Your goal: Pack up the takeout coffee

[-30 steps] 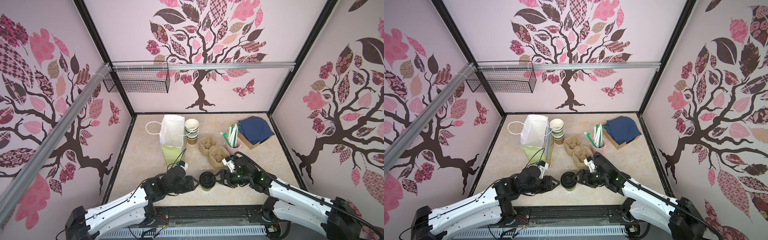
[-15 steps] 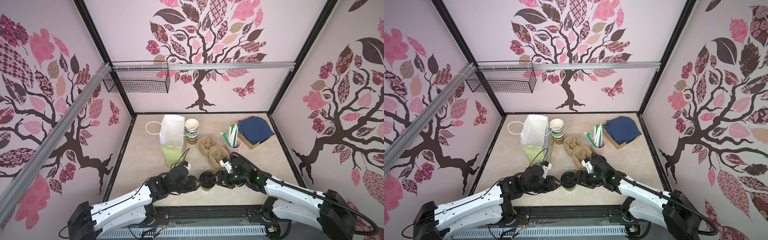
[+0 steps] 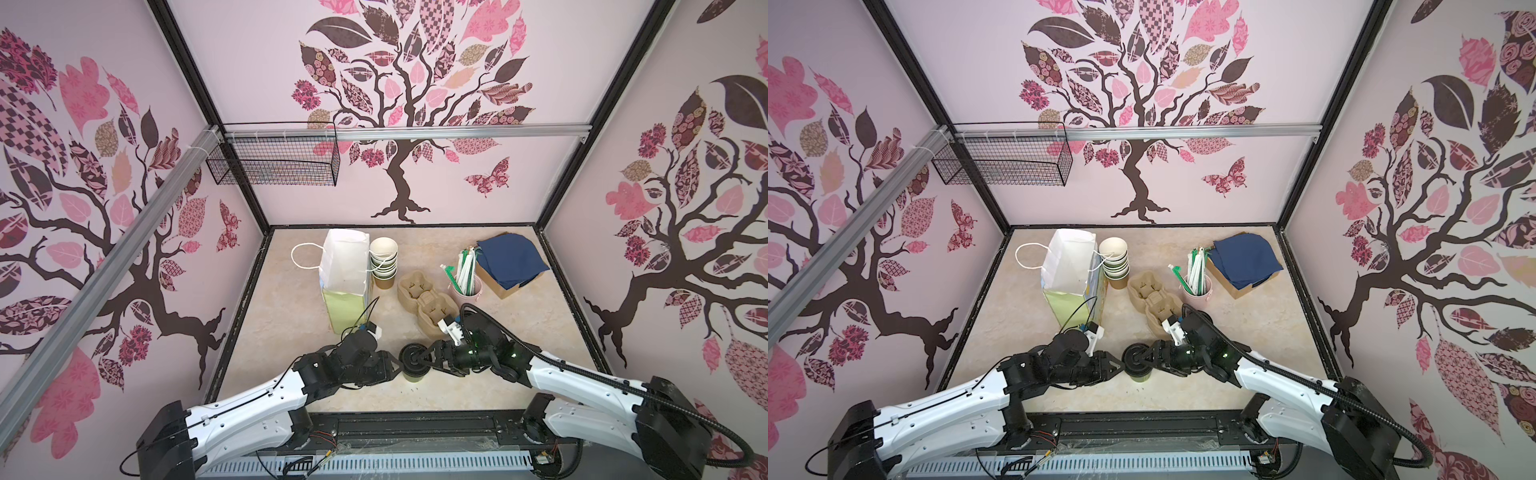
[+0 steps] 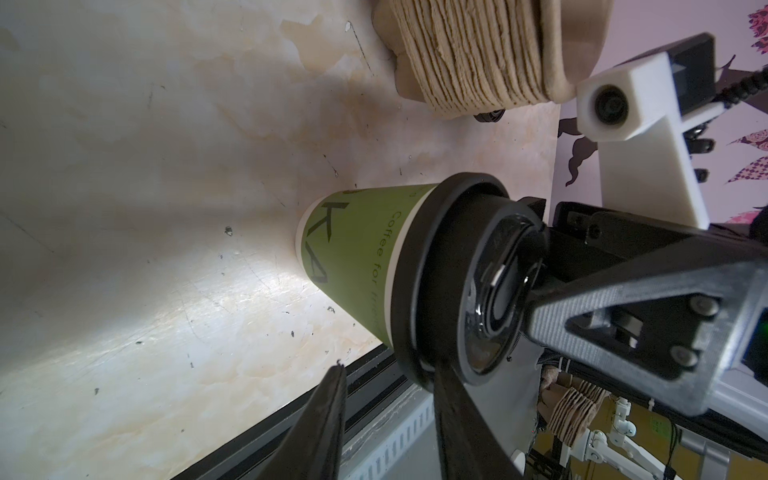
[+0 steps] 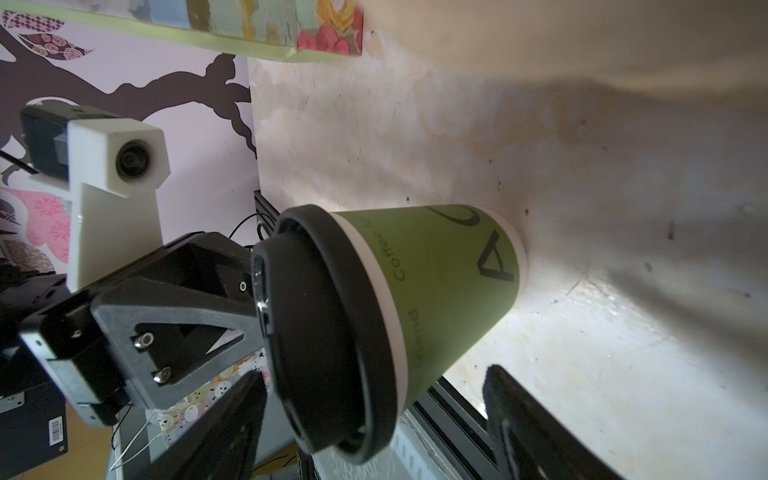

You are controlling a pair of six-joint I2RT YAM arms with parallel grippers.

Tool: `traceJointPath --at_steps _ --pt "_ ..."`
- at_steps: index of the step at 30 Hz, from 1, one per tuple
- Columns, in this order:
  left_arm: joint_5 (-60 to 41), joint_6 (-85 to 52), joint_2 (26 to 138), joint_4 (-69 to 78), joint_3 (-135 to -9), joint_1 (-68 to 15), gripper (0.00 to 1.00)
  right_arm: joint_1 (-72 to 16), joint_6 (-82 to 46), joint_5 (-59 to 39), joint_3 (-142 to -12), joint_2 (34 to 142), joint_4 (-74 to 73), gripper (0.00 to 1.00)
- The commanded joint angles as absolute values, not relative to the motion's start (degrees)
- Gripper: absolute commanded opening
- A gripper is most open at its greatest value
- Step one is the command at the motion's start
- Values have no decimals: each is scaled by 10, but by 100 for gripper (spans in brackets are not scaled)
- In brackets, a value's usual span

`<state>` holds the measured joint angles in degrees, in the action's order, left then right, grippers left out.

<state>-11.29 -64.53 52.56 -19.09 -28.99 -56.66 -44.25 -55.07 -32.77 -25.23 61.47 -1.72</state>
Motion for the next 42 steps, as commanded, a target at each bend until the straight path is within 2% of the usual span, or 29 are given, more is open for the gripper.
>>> traceJointPath --at_steps 1,31,42 --pt "-118 -641 529 -175 -273 -563 38 -446 -548 -325 -279 624 -18 84" --pt "-115 -606 594 -231 -265 -562 34 -446 -558 -282 -262 614 20 81" --pt "-103 -537 606 -285 -328 -562 36 -446 -571 -289 -265 577 14 79"
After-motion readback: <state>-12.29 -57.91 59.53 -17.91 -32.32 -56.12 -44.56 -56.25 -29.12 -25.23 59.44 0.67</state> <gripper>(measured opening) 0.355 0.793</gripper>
